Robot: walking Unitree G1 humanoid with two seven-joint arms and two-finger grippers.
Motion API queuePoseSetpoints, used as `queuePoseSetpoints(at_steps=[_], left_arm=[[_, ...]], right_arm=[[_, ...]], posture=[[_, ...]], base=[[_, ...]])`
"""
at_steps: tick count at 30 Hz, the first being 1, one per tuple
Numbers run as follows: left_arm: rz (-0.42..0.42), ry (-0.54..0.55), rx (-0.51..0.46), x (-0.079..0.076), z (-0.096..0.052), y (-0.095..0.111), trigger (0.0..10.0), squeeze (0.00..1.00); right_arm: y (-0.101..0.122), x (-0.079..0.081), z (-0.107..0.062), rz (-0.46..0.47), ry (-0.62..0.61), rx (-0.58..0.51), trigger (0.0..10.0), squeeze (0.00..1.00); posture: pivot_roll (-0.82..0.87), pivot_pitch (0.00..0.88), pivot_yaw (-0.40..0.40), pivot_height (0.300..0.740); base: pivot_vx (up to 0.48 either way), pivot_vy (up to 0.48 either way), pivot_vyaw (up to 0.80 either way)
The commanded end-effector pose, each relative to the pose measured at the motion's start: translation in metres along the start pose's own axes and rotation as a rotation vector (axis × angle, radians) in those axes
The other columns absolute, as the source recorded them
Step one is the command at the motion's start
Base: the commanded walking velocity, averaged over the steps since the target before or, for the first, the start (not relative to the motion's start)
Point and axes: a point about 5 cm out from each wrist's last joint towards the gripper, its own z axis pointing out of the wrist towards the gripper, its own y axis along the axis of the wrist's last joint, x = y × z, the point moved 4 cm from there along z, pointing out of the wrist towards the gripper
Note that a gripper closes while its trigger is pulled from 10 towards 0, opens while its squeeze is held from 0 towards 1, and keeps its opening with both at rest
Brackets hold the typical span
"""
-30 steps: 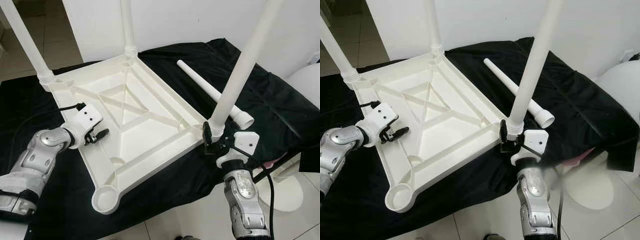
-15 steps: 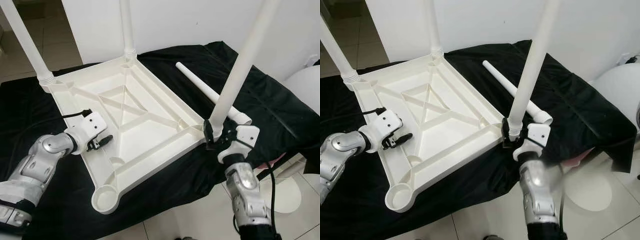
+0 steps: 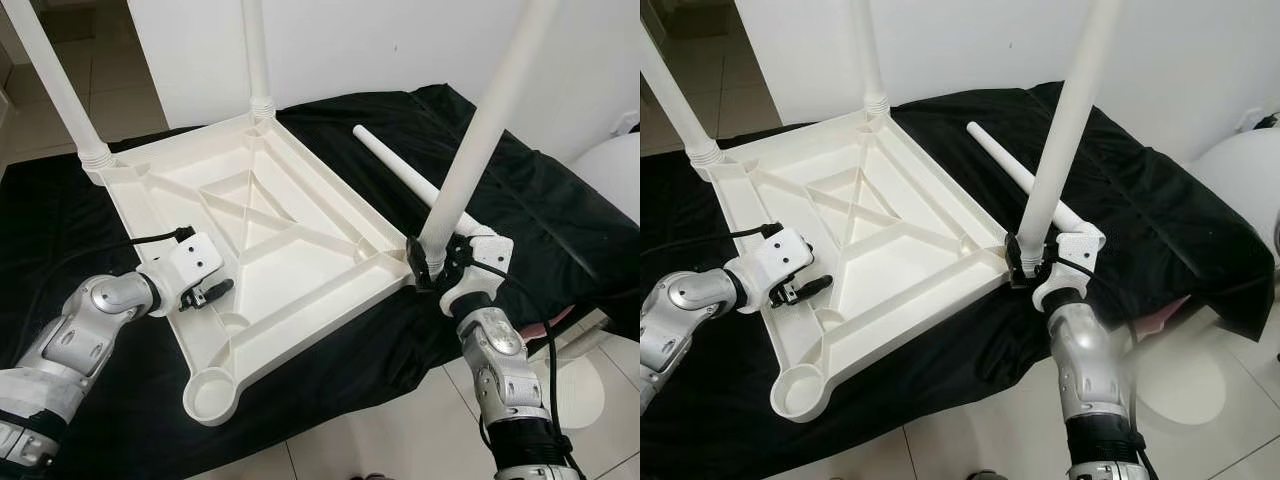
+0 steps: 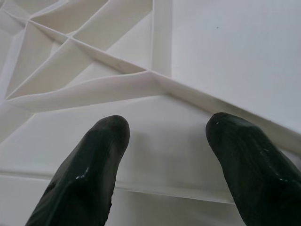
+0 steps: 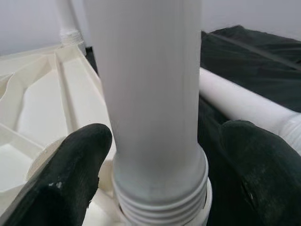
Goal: Building children table
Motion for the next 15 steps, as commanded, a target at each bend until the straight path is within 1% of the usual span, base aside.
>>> queuePoseSetpoints(at_steps=[1, 3, 4, 5, 7, 9, 11, 13, 15], left_arm=[[-0.014, -0.299, 0.031, -0.034, -0.004, -0.008, 10.0, 0.0], [-0.015, -0.352, 0.016, -0.045, -0.007, -0.002, 10.0, 0.0], [-0.015, -0.352, 0.016, -0.045, -0.007, -0.002, 10.0, 0.0], [-0.015, -0.374, 0.016, -0.051, -0.009, -0.001, 10.0, 0.0], [-0.015, -0.374, 0.016, -0.051, -0.009, -0.001, 10.0, 0.0], [-0.018, -0.404, 0.016, -0.057, -0.012, 0.0, 10.0, 0.0], [-0.021, -0.431, 0.017, -0.063, -0.014, 0.002, 10.0, 0.0], [-0.021, -0.431, 0.017, -0.063, -0.014, 0.002, 10.0, 0.0], [-0.036, -0.47, 0.009, -0.071, -0.018, 0.005, 10.0, 0.0]], right_arm=[[0.002, 0.0, 0.003, -0.02, 0.017, -0.004, 10.0, 0.0], [0.008, 0.0, 0.017, -0.06, 0.063, -0.008, 10.0, 0.0], [0.008, 0.0, 0.017, -0.06, 0.063, -0.008, 10.0, 0.0], [0.012, 0.002, 0.026, -0.071, 0.099, -0.005, 10.0, 0.0], [0.012, 0.002, 0.026, -0.071, 0.099, -0.005, 10.0, 0.0], [0.017, 0.005, 0.039, -0.091, 0.143, 0.004, 10.0, 0.0], [0.02, 0.008, 0.047, -0.12, 0.168, 0.008, 10.0, 0.0], [0.02, 0.008, 0.047, -0.12, 0.168, 0.008, 10.0, 0.0], [0.021, 0.02, 0.056, -0.133, 0.24, 0.021, 10.0, 0.0]], posture=[[-0.06, 0.07, 0.024, 0.74], [-0.06, 0.076, 0.025, 0.74], [-0.06, 0.076, 0.025, 0.74], [-0.06, 0.078, 0.023, 0.74], [-0.06, 0.078, 0.023, 0.74], [-0.05, 0.078, 0.018, 0.74], [-0.04, 0.077, 0.013, 0.74], [-0.04, 0.077, 0.013, 0.74], [-0.04, 0.075, 0.011, 0.74]], base=[[0.0, 0.0, 0.0], [0.0, 0.0, 0.0], [0.0, 0.0, 0.0], [0.0, 0.0, 0.0], [0.0, 0.0, 0.0], [0.0, 0.0, 0.0], [0.0, 0.0, 0.0], [0.0, 0.0, 0.0], [0.0, 0.0, 0.0]])
